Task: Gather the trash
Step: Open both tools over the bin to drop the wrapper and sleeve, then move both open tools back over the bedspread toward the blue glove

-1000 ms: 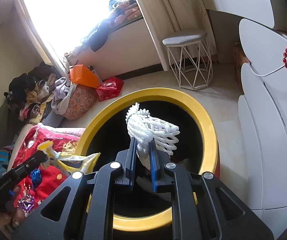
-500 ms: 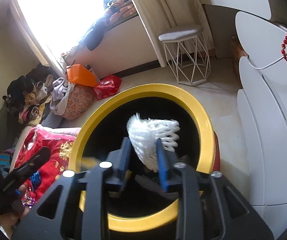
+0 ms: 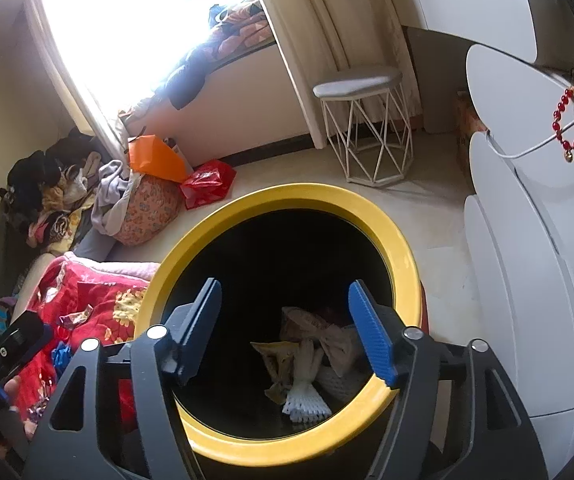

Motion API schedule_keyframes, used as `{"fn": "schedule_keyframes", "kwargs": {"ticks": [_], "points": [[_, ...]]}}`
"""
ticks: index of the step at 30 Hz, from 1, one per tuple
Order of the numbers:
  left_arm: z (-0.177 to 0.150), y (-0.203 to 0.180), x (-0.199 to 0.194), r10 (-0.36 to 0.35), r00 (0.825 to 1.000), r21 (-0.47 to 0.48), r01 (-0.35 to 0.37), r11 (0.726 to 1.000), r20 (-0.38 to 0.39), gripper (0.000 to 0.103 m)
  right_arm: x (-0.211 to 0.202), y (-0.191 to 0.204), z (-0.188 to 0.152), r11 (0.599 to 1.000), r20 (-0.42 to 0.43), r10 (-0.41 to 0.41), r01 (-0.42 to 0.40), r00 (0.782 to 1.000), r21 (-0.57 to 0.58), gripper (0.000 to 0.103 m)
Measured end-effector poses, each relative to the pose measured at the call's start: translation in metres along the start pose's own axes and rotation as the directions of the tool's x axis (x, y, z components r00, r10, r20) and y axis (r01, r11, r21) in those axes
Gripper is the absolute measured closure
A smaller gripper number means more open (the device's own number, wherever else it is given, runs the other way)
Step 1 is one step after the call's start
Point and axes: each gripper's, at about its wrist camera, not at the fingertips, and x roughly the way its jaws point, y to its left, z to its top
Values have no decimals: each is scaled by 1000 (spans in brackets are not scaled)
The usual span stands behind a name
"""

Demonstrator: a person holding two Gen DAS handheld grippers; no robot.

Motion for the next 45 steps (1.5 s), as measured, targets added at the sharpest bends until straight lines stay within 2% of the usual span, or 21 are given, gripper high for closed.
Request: {"fn": "schedule_keyframes", "kwargs": {"ticks": [8, 15, 30, 45], "points": [[0, 6, -23, 77, 997, 2, -77, 997, 26, 11, -7, 12, 1, 1000, 23, 11, -11, 1000, -23, 30], [-2, 13, -40, 116, 992, -3, -116, 993, 45, 11, -16, 31, -1, 997, 55, 35, -31, 998, -69, 23], [-6, 31, -72, 156, 984, -32, -154, 988, 90, 11, -32, 65, -5, 985, 101, 98, -82, 990, -154, 20], [-7, 56, -102, 208, 967, -77, -198, 977, 145, 11, -44, 109, -19, 953, 87, 189, -161, 978, -255, 20]]}}
